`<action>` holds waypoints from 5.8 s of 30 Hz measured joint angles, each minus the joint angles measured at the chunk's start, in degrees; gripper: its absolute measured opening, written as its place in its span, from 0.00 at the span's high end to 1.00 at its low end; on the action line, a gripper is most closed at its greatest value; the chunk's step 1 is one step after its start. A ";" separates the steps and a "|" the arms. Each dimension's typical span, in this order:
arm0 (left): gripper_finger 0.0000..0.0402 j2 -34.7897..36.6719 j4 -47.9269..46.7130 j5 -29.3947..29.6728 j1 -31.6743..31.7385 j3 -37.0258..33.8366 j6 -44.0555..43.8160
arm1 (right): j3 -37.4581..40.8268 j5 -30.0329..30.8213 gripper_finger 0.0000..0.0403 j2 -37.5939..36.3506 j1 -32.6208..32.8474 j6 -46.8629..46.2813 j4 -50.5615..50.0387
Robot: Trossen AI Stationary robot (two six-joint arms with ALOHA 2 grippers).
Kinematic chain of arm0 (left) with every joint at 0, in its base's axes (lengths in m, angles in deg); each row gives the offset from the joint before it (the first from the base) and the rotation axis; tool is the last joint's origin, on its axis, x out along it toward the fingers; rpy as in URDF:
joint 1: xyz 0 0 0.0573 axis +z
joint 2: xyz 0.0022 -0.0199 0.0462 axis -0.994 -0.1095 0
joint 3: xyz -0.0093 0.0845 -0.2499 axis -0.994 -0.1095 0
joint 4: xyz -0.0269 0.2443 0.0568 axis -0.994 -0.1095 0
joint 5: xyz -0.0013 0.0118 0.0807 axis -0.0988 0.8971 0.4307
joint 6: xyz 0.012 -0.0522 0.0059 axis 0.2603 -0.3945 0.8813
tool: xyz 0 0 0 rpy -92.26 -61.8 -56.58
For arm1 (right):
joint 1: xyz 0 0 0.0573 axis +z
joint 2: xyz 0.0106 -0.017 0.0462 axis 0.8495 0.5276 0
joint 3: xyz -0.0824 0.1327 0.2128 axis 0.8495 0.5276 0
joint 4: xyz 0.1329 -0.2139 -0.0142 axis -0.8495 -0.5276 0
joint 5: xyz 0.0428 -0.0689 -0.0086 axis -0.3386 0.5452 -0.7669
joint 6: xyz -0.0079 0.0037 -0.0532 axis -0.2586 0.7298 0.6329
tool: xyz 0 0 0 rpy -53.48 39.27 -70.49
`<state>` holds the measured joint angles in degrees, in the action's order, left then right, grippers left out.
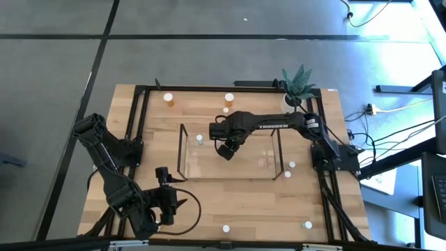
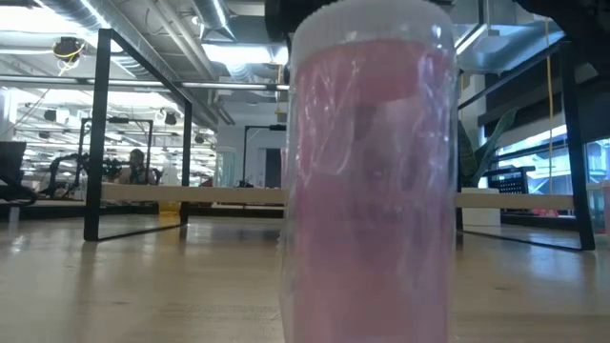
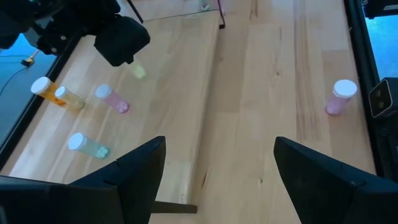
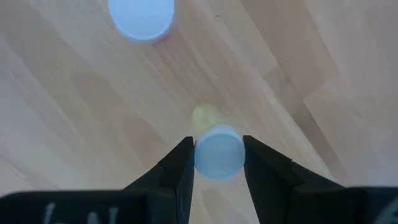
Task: Pick and place medicine bottles onto shelf by color
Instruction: Put the bottom right yellow pill bottle on the shelf, then put the bottom orange pill bottle on the shelf
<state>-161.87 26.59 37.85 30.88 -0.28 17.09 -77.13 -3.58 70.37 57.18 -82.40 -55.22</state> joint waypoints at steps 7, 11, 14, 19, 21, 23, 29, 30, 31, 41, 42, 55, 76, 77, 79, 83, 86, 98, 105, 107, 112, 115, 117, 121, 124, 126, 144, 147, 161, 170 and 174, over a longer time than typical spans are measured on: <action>0.27 -0.01 0.01 -0.04 -0.04 0.00 0.00 | 1.02 2.42 0.69 -0.04 0.00 -0.25 0.90; 0.27 0.00 0.02 -0.06 -0.04 0.00 0.00 | 1.75 2.61 0.69 -0.11 0.00 -0.30 0.70; 0.27 0.00 0.02 -0.35 -0.07 0.00 0.00 | 1.77 2.19 0.69 -0.11 0.00 -0.38 0.76; 0.27 0.00 0.02 -0.45 -0.07 0.00 0.00 | 1.77 1.37 0.69 -0.11 0.00 -0.33 0.79; 0.27 0.00 0.02 -0.45 -0.07 0.00 -0.02 | 1.77 0.85 0.68 -0.11 0.00 -0.25 0.87; 0.27 0.00 0.02 -0.45 -0.07 0.00 -0.04 | 1.77 0.62 0.67 -0.11 0.00 -0.19 0.92; 0.27 0.00 0.03 -0.46 -0.07 0.00 -0.02 | 1.79 0.14 0.66 -0.11 0.00 -0.08 1.01; 0.27 0.00 0.02 -0.46 -0.07 0.00 -0.02 | 1.79 0.06 0.66 -0.11 0.00 -0.04 1.07; 0.27 -0.01 0.02 -0.47 -0.07 0.00 -0.02 | 1.81 0.02 0.66 -0.11 0.00 -0.03 1.13; 0.27 0.00 0.02 -0.45 -0.07 0.00 -0.02 | 1.97 -0.21 0.61 -0.04 0.00 1.46 1.33; 0.27 -0.01 0.03 -0.45 -0.08 0.00 -0.02 | 1.97 -0.21 0.60 -0.04 0.01 1.52 1.34; 0.27 0.00 0.02 -0.45 -0.09 0.00 -0.02 | 1.96 -0.09 0.41 -0.04 -0.16 1.34 1.09; 0.27 -0.01 -0.06 -1.75 -0.12 0.00 -0.13 | -18.12 5.99 0.40 -2.24 4.92 -2.31 -11.72; 0.27 -0.02 -0.21 -2.00 -0.25 0.00 -0.14 | -18.78 6.18 0.40 -2.73 5.97 -2.44 -11.78; 0.27 -0.02 -0.18 -1.99 -0.54 0.00 -0.21 | -19.72 7.30 0.40 -3.58 8.31 -2.20 -11.92; 0.27 -0.02 -0.35 -2.22 -1.05 0.00 -2.24 | -20.37 8.06 0.40 -5.62 13.93 -3.71 -11.85; 0.27 -0.02 -0.56 -3.58 -1.60 0.00 -3.16 | -20.51 10.47 0.40 -6.52 18.33 -5.19 -11.89; 0.27 -0.02 -1.90 -19.37 -2.60 0.00 -9.03 | -20.44 13.80 0.40 -6.58 32.60 -9.51 -11.04; 0.27 -0.02 -1.80 -26.22 -5.60 0.00 -9.11 | -20.44 15.47 0.40 -6.56 37.29 -8.20 -8.29; 0.27 -0.02 -1.65 -26.22 -6.67 0.00 -10.20 | -20.44 15.63 0.40 -6.56 37.88 -7.41 -7.28; 0.27 -0.40 -1.62 -28.77 -9.74 0.00 -12.72 | -20.41 15.62 0.40 -6.54 38.42 -4.91 -4.68; 0.27 -2.13 -1.55 -30.55 -12.10 0.00 -8.14 | -20.41 15.63 0.40 -6.51 38.36 -3.44 -4.07; 0.27 -3.49 -1.40 -30.77 -13.44 0.00 -6.61 | -20.41 15.65 0.40 -6.51 38.32 -3.12 -4.01; 0.27 -6.16 -1.07 -30.77 -14.50 0.00 -6.98 | -20.39 15.64 0.40 -6.49 38.31 -3.05 -3.93; 0.27 -7.68 0.60 -30.75 -14.47 0.00 -7.02 | -20.39 15.64 0.40 -6.49 38.32 -2.88 -3.91; 0.27 -8.85 1.54 -31.14 -14.40 0.00 -6.75 | -20.39 16.40 0.40 -6.47 38.29 -2.98 -3.91; 0.27 -13.31 2.93 -33.31 -14.03 0.00 -5.62 | -20.37 18.48 0.40 -6.45 38.27 -1.89 -3.87; 0.27 -13.68 2.93 -33.31 -13.88 0.00 -5.99 | -20.37 18.49 0.40 -6.45 38.27 -1.89 -3.87; 0.27 -15.04 2.89 -33.46 -13.53 0.00 -6.01 | -20.35 18.59 0.40 -6.45 38.27 -1.87 -3.04; 0.27 -16.19 2.89 -33.46 -13.53 -0.02 -6.03 | -20.35 18.57 0.40 -6.45 38.27 -1.80 -2.73; 0.27 -17.07 2.86 -33.46 -13.53 -0.02 -6.03 | -20.35 18.57 0.40 -6.45 38.27 -1.76 -2.75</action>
<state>-178.94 29.46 4.39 17.35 -0.30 11.06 -97.48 14.99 63.92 95.45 -84.17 -57.97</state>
